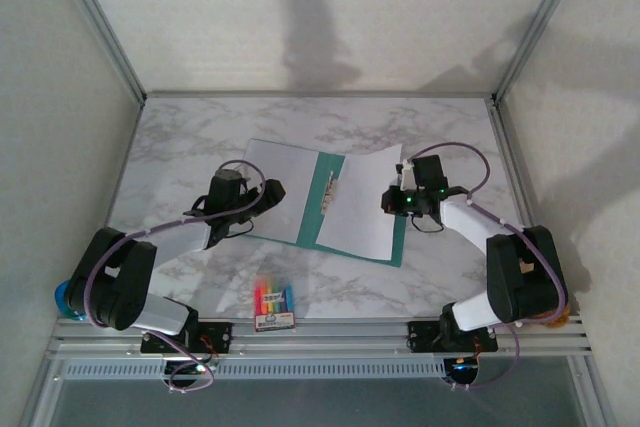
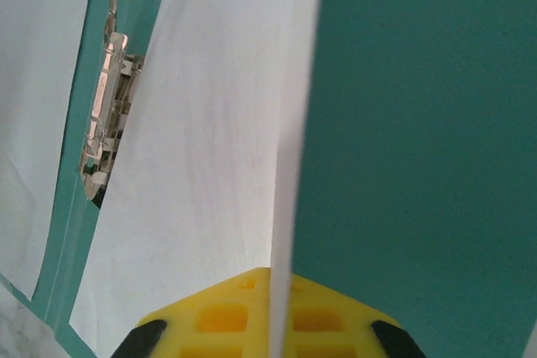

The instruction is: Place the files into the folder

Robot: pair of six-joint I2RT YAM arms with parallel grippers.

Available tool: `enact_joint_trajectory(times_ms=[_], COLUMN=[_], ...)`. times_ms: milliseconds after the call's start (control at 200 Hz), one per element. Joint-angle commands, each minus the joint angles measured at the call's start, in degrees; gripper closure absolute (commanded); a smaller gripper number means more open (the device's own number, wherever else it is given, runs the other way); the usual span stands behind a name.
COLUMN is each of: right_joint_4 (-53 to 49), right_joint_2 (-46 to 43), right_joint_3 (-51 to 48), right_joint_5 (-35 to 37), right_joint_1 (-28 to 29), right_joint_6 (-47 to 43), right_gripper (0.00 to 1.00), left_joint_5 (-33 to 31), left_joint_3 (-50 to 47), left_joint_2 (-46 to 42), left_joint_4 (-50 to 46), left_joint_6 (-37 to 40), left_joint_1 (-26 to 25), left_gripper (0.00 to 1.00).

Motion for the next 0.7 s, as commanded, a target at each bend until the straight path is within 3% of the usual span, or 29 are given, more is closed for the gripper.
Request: enact_joint_trajectory(times_ms=[0, 65, 215, 696], right_joint_4=[-2.2, -4.1, -5.1, -8.1], right_joint_2=[1.2, 1.9, 3.4, 3.9], right_joint_3=[2.7, 4.1, 5.1, 6.0], right_joint_5=[-1.2, -2.7, -7.2, -7.2], right_joint_1=[-0.3, -0.4, -0.4, -0.8], right_joint_6=[-3.3, -5.2, -6.3, -8.2], right_gripper=[1.0, 1.0, 1.0, 1.0], left_joint_5=[-0.6, -0.6, -1.0, -0.4], left_joint_3=[-1.9, -2.1, -2.9, -4.2], left_joint_2=[-2.0, -2.5, -3.7, -5.8], left_joint_4=[3.5, 3.9, 4.7, 6.6], left_joint_6=[0.6, 0.4, -0.1, 2.2], left_joint_1=[0.2, 0.2, 0.2, 0.2], left_gripper=[0.08, 0.01, 0.01, 0.01])
